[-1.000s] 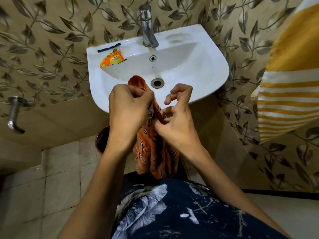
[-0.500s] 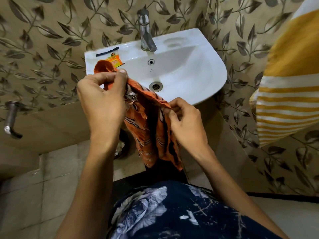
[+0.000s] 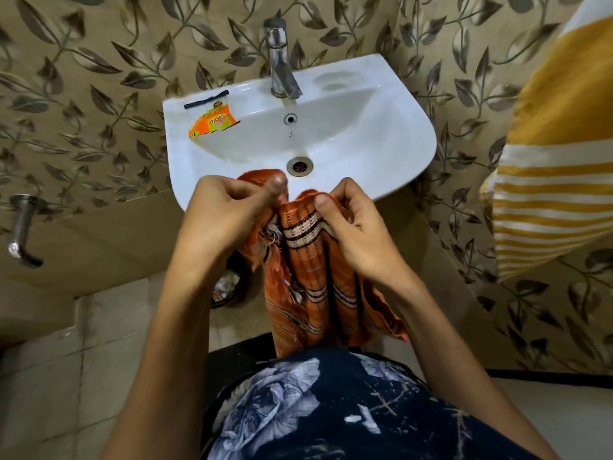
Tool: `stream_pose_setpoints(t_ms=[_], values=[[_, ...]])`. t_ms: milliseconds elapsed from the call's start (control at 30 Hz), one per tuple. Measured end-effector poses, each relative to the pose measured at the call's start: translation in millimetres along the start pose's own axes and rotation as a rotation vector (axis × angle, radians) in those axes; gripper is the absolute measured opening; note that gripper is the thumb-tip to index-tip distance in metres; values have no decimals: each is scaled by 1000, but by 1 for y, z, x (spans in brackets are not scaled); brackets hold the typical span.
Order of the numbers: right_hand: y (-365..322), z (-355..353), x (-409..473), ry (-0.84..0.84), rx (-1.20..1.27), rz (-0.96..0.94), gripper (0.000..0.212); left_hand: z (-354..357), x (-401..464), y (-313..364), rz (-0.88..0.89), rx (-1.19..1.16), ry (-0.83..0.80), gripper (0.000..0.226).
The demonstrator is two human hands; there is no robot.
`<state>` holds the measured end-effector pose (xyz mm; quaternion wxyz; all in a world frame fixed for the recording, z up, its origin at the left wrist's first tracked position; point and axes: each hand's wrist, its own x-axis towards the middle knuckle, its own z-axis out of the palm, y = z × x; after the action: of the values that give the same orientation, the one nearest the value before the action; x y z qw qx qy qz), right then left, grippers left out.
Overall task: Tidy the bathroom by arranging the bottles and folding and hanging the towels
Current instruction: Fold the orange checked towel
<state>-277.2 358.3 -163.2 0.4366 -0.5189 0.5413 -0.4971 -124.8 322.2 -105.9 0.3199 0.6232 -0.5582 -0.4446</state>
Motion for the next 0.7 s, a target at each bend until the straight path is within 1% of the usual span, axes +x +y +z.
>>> stream_pose_setpoints(t_ms=[133, 200, 233, 267, 300, 333, 400, 433, 467, 500, 533, 600, 633, 667, 700], values=[[1, -1, -2, 4, -25, 15, 23, -6, -2, 1, 2, 57, -145, 45], [1, -5, -2, 6, -8, 18, 23, -8, -3, -2, 16, 119, -159, 45], [1, -9, -2, 3, -7, 19, 23, -8, -2, -5, 28, 168, -116, 38], [2, -13, -3, 2, -36, 20, 24, -9, -1, -9, 39, 210, -27, 29], [2, -19, -3, 9, -103, 21, 25, -12, 2, -14, 42, 238, 92, 20], [3, -24, -4, 24, -188, 23, 26, -16, 5, -19, 32, 248, 214, 17], [6, -34, -5, 62, -305, 53, 26, -28, 9, -25, 21, 263, 416, 26], [8, -37, -6, 80, -329, 75, 26, -33, 9, -26, 26, 269, 483, 30], [8, -37, -7, 96, -341, 95, 26, -36, 9, -26, 32, 265, 510, 32], [9, -36, -6, 108, -341, 107, 26, -36, 7, -23, 38, 242, 489, 32], [8, -32, -6, 110, -330, 112, 25, -33, 4, -19, 34, 201, 416, 30], [5, -23, -5, 81, -304, 103, 25, -21, -4, -10, 8, 141, 193, 15], [2, -19, -4, 54, -294, 93, 24, -13, -7, -7, 0, 153, 101, 9], [-1, -14, -4, 29, -281, 82, 23, -5, -10, -4, 2, 182, 30, 15], [-4, -11, -4, 10, -257, 70, 22, 2, -12, -2, 7, 215, -32, 29]])
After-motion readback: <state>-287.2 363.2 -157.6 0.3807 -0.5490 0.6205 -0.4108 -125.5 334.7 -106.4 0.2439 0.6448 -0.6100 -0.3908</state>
